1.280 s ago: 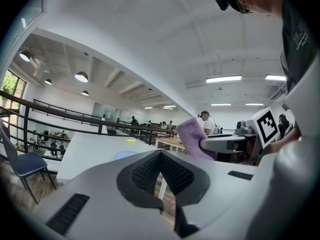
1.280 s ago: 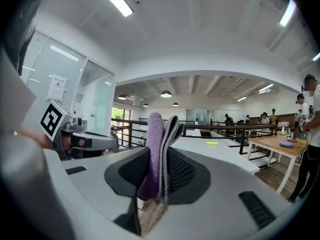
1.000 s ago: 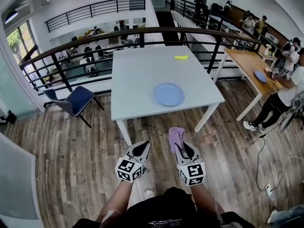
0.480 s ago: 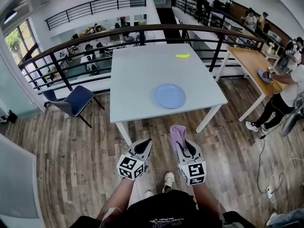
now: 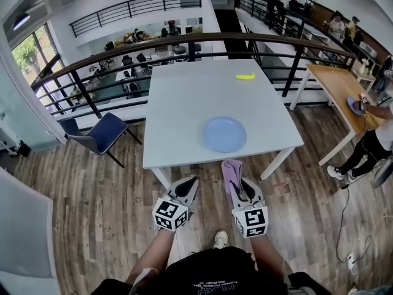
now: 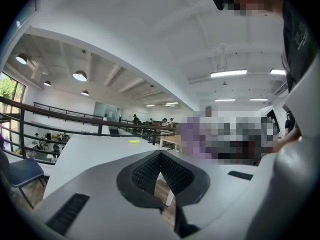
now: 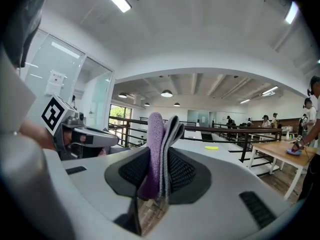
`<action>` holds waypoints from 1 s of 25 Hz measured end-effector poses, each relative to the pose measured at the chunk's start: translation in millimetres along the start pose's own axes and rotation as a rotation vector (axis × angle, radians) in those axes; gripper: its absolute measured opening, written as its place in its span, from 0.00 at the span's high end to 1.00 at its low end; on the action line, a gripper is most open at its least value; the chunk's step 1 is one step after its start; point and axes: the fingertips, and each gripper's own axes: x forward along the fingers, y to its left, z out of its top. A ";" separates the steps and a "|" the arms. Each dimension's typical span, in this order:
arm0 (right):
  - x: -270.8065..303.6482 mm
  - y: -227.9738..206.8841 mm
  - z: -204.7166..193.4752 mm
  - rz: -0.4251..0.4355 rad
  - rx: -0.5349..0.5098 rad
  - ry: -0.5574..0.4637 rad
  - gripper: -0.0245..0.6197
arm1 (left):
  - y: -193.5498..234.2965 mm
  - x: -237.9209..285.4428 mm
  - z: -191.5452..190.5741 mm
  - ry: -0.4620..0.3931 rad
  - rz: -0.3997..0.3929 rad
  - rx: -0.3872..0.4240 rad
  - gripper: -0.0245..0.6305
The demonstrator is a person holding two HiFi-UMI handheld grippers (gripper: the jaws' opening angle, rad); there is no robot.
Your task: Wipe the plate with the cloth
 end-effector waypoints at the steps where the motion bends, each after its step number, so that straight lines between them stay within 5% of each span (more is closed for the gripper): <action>1: 4.4 -6.7 -0.6 0.008 0.001 0.001 0.80 | 0.5 7.6 0.9 0.001 0.007 -0.001 0.96; 14: 41.6 -87.7 -20.2 0.063 0.013 0.021 0.80 | -0.4 92.9 -7.7 0.054 0.056 -0.009 0.96; 25: 72.0 -115.3 -18.0 0.101 0.046 0.011 0.80 | 15.2 124.9 -3.2 0.065 0.107 -0.011 0.96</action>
